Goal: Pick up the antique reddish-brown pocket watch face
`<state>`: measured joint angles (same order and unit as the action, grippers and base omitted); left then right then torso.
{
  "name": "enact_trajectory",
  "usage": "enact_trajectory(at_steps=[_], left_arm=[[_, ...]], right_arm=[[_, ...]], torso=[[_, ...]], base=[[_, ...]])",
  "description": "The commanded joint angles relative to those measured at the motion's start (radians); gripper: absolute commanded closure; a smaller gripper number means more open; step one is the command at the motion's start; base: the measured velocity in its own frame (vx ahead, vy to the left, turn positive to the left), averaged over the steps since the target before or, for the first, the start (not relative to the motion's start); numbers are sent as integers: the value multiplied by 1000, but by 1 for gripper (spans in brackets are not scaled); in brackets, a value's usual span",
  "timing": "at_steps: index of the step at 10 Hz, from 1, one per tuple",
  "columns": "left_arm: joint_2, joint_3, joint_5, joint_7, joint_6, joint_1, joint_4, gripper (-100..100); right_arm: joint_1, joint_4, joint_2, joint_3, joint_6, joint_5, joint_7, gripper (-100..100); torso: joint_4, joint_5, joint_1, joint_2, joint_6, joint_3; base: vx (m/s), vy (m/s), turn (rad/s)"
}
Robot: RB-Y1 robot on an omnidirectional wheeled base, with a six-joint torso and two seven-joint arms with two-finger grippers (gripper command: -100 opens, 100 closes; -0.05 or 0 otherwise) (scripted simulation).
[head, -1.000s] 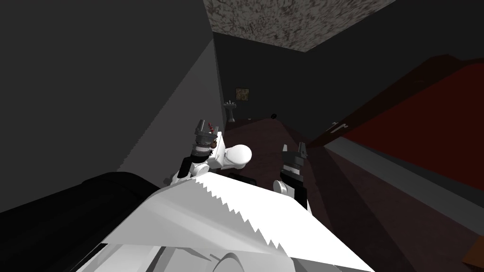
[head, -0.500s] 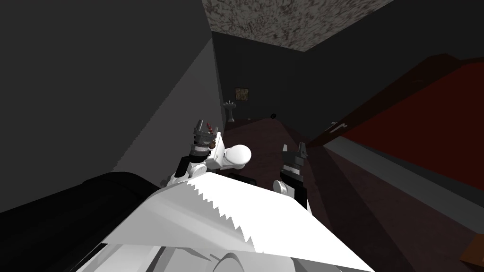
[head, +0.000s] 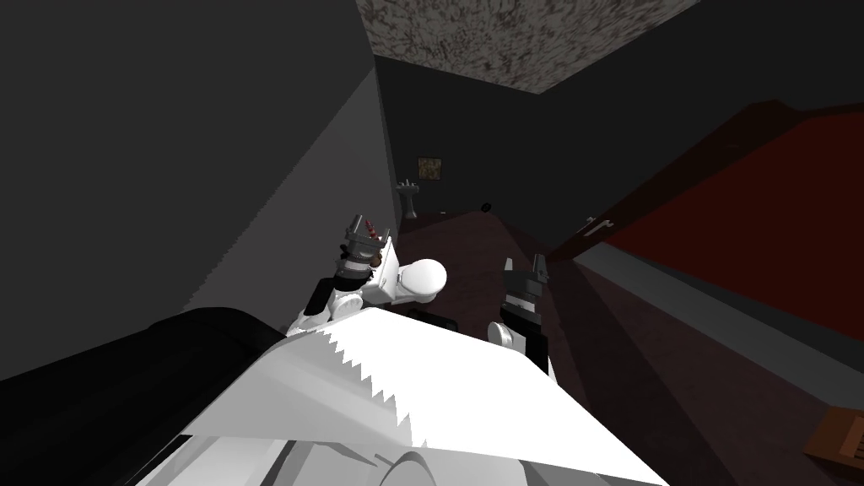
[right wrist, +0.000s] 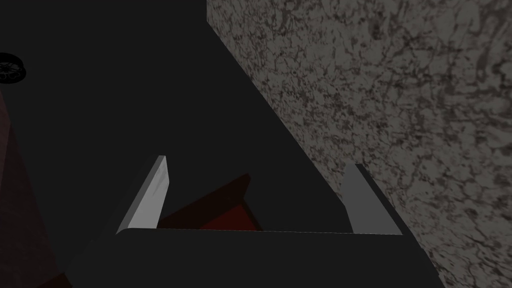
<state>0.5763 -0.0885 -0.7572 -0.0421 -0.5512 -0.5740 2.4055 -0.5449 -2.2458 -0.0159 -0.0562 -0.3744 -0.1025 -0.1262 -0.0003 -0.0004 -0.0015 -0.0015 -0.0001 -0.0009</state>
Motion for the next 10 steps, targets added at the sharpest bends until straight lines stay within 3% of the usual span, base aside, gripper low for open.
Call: enact_trajectory(at_steps=[1, 2, 3, 4, 6, 7, 8, 10], left_arm=[[15, -1, -50, 2, -2, -1, 0, -100], [15, -1, -77, 2, -2, -1, 0, -100], [64, -1, -109, 15, -11, -14, 3, -100], [84, -1, -140, 15, -11, -14, 3, -100], [84, -1, -193, 15, -11, -14, 3, -100], [132, 0, -226, 27, -20, -28, 4, -100], [154, 0, -255, 27, -20, -28, 4, -100], [154, 0, -312, 27, -20, -28, 4, -100]], right_arm=[[0, 0, 0, 0, 0, 0, 0, 0], [0, 0, 0, 0, 0, 0, 0, 0], [0, 0, 0, 0, 0, 0, 0, 0], [0, 0, 0, 0, 0, 0, 0, 0], [0, 0, 0, 0, 0, 0, 0, 0], [0, 0, 0, 0, 0, 0, 0, 0], [0, 0, 0, 0, 0, 0, 0, 0], [0, 0, 0, 0, 0, 0, 0, 0]], torso=[[0, 0, 0, 0, 0, 0], [0, 0, 1, 0, 0, 0], [0, 0, 1, 1, 0, 1], [0, 0, 0, 0, 0, 0], [0, 0, 1, 0, 0, 0], [0, 0, 1, 1, 0, 1], [0, 0, 0, 0, 0, 0], [0, 0, 1, 0, 0, 0]], base=[[15, -12, 5], [5, -4, 2], [19, -26, -48], [25, -23, -25], [11, -7, 3], [26, -22, -49], [30, -23, -24], [6, -6, 2]])
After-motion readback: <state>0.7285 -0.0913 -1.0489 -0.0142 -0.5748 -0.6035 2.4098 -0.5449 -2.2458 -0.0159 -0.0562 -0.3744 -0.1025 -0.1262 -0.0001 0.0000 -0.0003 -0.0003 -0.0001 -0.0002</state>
